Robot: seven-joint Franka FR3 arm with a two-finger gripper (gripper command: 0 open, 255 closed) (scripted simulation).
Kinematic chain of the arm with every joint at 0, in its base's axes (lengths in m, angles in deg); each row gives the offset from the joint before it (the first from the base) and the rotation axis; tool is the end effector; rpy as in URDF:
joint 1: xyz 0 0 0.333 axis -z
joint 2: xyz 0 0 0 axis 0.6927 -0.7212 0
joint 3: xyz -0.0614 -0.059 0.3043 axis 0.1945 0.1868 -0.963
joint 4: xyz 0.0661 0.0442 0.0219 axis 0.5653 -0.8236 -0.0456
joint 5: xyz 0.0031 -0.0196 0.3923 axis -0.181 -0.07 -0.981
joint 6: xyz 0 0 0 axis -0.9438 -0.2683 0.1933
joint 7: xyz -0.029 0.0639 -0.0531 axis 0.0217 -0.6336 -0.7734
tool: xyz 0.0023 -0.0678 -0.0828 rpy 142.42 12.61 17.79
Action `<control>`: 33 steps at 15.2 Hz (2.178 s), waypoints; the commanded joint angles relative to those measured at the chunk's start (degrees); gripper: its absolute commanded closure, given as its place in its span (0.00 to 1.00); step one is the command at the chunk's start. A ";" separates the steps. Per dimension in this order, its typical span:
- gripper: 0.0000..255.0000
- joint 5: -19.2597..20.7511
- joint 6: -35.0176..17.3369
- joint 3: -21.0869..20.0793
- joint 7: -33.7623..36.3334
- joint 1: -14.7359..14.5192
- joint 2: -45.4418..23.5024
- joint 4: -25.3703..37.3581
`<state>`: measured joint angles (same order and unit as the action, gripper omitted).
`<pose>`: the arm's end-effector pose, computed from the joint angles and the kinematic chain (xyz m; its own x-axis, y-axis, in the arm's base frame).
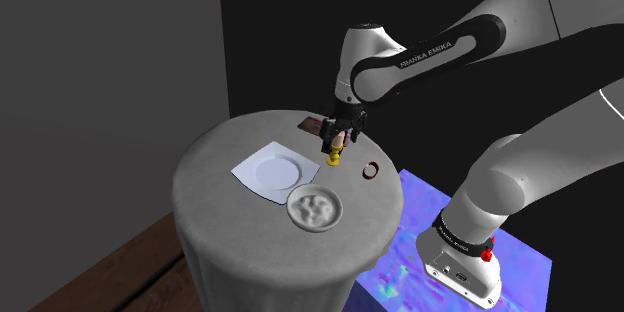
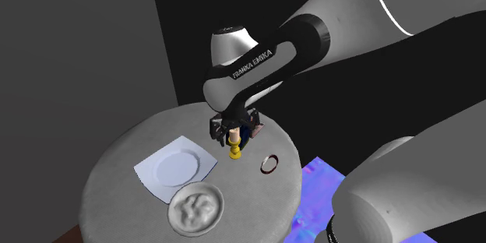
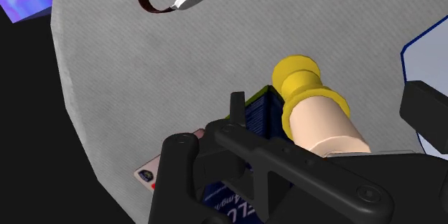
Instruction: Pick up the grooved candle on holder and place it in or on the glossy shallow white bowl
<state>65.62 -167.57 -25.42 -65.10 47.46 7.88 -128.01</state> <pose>0.3746 0.0764 0.3544 0.9639 -0.2662 0.0017 -0.2661 -0.9633 0.0364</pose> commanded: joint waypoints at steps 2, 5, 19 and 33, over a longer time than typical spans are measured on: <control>0.00 0.00 -0.17 -0.04 0.04 0.00 -0.10 -0.04; 0.00 0.00 -0.16 -0.04 0.04 0.00 -0.09 -0.04; 1.00 -0.13 3.65 0.43 -0.28 -0.14 2.10 1.60; 1.00 0.06 16.16 1.89 -0.94 -0.24 7.33 8.91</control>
<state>65.61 -152.47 -23.68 -65.95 47.19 14.92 -119.84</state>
